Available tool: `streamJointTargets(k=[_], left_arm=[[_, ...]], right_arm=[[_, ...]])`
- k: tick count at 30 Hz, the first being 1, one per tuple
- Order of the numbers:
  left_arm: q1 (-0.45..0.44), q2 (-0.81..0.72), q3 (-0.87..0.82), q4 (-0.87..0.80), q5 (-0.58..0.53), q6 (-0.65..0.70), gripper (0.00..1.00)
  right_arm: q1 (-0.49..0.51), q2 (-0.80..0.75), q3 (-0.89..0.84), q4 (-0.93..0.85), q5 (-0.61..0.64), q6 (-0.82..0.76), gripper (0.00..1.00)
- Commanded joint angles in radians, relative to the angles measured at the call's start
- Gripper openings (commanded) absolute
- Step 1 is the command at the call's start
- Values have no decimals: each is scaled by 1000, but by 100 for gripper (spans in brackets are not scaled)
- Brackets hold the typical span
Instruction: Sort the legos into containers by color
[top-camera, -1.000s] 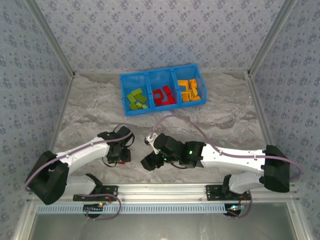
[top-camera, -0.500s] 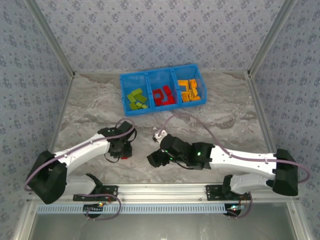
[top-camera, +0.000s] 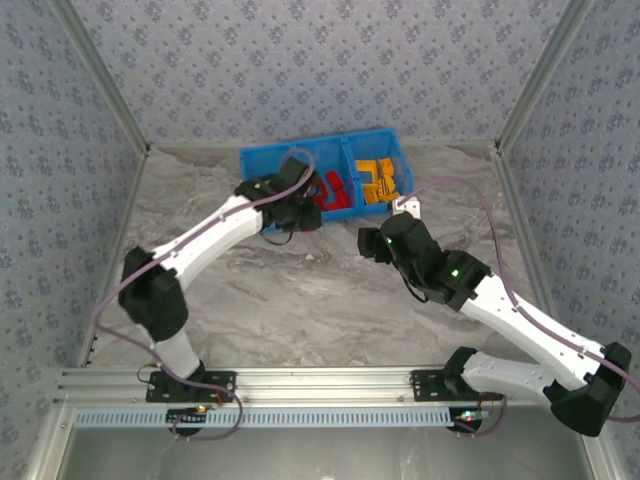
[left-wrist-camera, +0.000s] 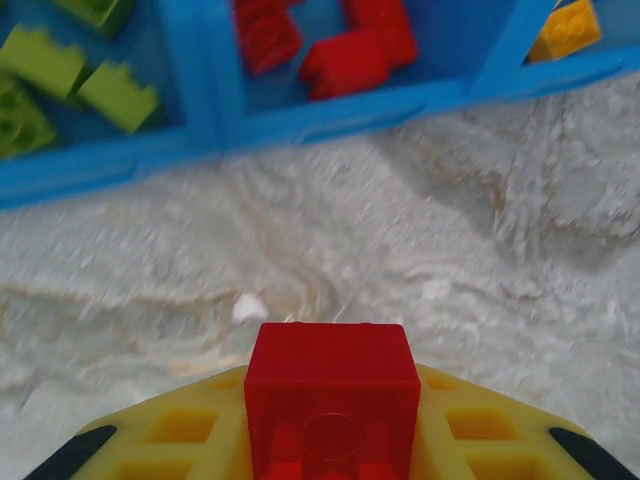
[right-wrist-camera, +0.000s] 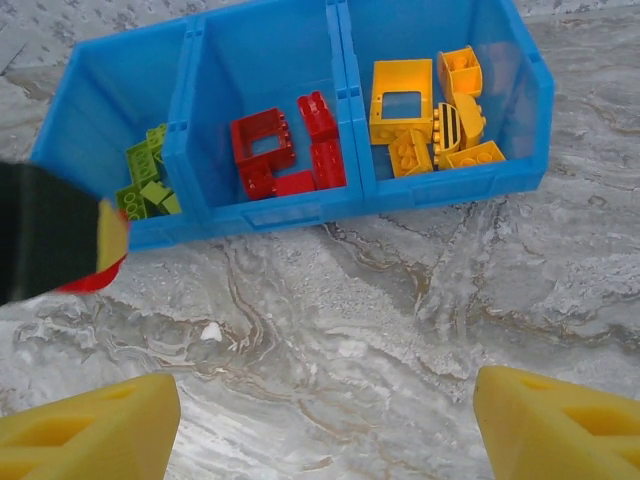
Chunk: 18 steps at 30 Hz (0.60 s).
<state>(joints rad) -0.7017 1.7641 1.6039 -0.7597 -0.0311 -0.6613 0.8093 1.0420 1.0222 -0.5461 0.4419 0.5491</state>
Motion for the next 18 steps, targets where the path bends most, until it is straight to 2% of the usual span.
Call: streamJointTargets(k=[1, 7, 12, 15, 18], left_arm=[[17, 148, 178, -36, 12, 52, 34], [71, 459, 597, -112, 9, 94, 34], [132, 686, 899, -134, 45, 73, 34], [160, 770, 997, -75, 72, 72, 35], [180, 817, 1012, 10, 69, 85, 36]], right_arm=[[-36, 38, 46, 51, -60, -44, 80], [-100, 116, 107, 119, -123, -62, 82], [-138, 171, 141, 162, -173, -79, 82], [-154, 198, 128, 251, -209, -106, 82], [-167, 237, 119, 338, -237, -117, 82]])
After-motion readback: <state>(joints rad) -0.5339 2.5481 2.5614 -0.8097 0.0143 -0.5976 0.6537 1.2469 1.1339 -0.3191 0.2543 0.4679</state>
